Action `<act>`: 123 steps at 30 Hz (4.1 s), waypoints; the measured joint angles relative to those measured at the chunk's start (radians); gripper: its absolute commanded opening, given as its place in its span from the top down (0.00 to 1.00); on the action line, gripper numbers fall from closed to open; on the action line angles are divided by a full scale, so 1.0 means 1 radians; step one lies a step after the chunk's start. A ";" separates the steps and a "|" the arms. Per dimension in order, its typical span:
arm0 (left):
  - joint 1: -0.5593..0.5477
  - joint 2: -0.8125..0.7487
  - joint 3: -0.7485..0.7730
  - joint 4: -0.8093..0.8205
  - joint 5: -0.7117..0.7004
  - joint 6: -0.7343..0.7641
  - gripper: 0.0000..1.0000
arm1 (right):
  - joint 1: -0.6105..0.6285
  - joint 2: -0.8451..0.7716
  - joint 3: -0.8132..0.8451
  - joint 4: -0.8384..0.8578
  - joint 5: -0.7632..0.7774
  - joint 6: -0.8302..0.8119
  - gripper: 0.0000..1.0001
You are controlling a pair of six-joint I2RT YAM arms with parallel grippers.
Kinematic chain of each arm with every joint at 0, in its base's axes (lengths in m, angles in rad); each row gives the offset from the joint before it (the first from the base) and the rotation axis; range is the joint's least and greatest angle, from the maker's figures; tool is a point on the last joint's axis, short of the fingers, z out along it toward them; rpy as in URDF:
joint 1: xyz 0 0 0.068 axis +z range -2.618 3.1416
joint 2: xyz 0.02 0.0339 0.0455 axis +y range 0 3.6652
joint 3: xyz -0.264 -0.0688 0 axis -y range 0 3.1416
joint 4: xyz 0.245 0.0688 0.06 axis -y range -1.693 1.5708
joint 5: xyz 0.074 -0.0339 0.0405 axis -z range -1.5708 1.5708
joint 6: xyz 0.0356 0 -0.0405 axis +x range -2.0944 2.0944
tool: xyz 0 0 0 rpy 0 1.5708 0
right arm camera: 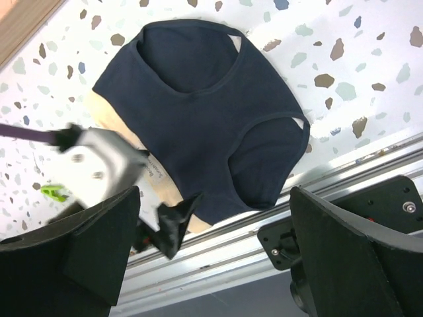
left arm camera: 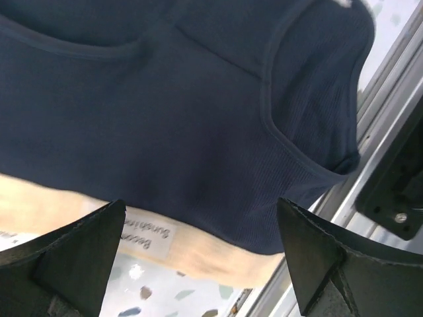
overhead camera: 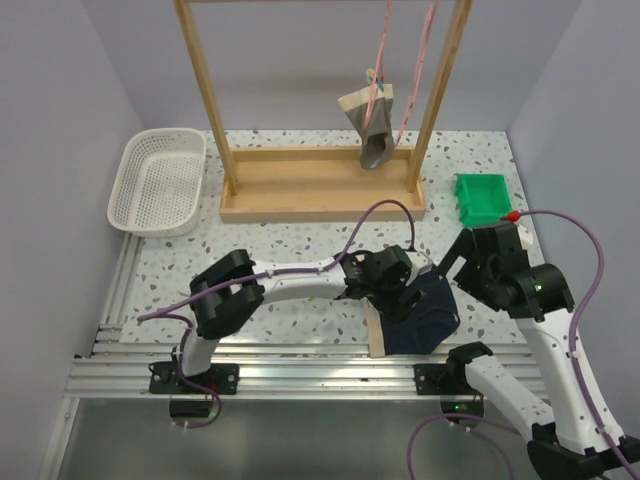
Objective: Remove the underwear clipped to the hanger
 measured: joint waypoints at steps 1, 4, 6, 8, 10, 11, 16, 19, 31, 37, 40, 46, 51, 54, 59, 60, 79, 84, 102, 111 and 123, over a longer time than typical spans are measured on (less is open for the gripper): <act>-0.014 0.021 0.000 0.008 -0.005 0.010 0.00 | 0.000 -0.006 0.003 -0.006 0.004 0.005 0.02; -0.037 0.069 -0.004 0.052 -0.018 0.035 0.02 | 0.000 -0.019 0.013 -0.022 0.006 0.012 0.02; -0.039 0.089 -0.004 0.080 -0.027 0.055 0.05 | 0.000 -0.027 0.019 -0.030 0.006 0.013 0.02; -0.040 0.109 0.006 0.106 -0.046 0.072 0.12 | 0.000 -0.038 0.030 -0.039 0.006 0.013 0.02; -0.040 0.141 0.042 0.121 -0.058 0.087 0.32 | 0.000 -0.045 0.044 -0.047 0.006 0.012 0.02; -0.040 0.161 0.067 0.125 -0.066 0.092 0.42 | 0.000 -0.046 0.053 -0.052 0.007 0.012 0.02; -0.040 0.206 0.106 0.164 -0.095 0.105 1.00 | 0.000 -0.047 0.089 -0.061 0.008 0.008 0.02; -0.040 0.196 0.071 0.206 -0.108 0.100 1.00 | 0.000 -0.048 0.097 -0.061 0.008 0.004 0.02; -0.035 -0.096 -0.120 0.145 -0.119 0.034 1.00 | 0.000 -0.023 0.167 -0.066 0.035 -0.016 0.02; 0.052 -0.460 -0.117 0.135 -0.147 -0.046 1.00 | 0.000 -0.022 0.175 -0.066 0.039 -0.028 0.02; 0.164 -0.613 -0.109 0.079 -0.248 -0.090 1.00 | 0.000 -0.022 0.174 -0.066 0.037 -0.032 0.02; 0.401 -0.782 -0.154 -0.150 -0.455 -0.159 1.00 | 0.000 -0.012 0.171 -0.063 0.029 -0.043 0.02; 0.671 -0.869 -0.219 -0.277 -0.512 -0.153 1.00 | 0.000 0.011 0.149 -0.045 0.003 -0.054 0.04; 0.854 -0.880 -0.221 -0.272 -0.507 -0.130 1.00 | 0.000 0.029 0.129 -0.027 -0.024 -0.068 0.04; 1.102 -0.789 -0.205 -0.183 -0.442 -0.102 1.00 | 0.000 0.050 0.074 0.020 -0.086 -0.106 0.04; 1.124 -0.755 -0.188 -0.174 -0.429 -0.100 1.00 | 0.000 0.054 0.064 0.027 -0.103 -0.116 0.04; 1.262 -0.151 0.378 -0.056 -0.465 -0.033 0.00 | 0.001 0.114 0.031 0.093 -0.199 -0.243 0.02; 1.263 -0.246 0.211 -0.060 -0.369 -0.061 0.00 | 0.001 0.114 0.033 0.127 -0.233 -0.269 0.02; 0.895 -0.840 -0.411 -0.122 0.071 -0.163 0.00 | 0.299 0.416 -0.047 0.269 -0.382 -0.410 0.08; 0.895 -1.002 -0.411 -0.247 0.010 -0.170 0.00 | 0.540 0.819 0.248 0.284 -0.305 -0.606 0.02; 0.895 -1.135 -0.443 -0.334 -0.027 -0.191 0.00 | 0.625 1.029 0.301 0.364 -0.299 -0.977 0.02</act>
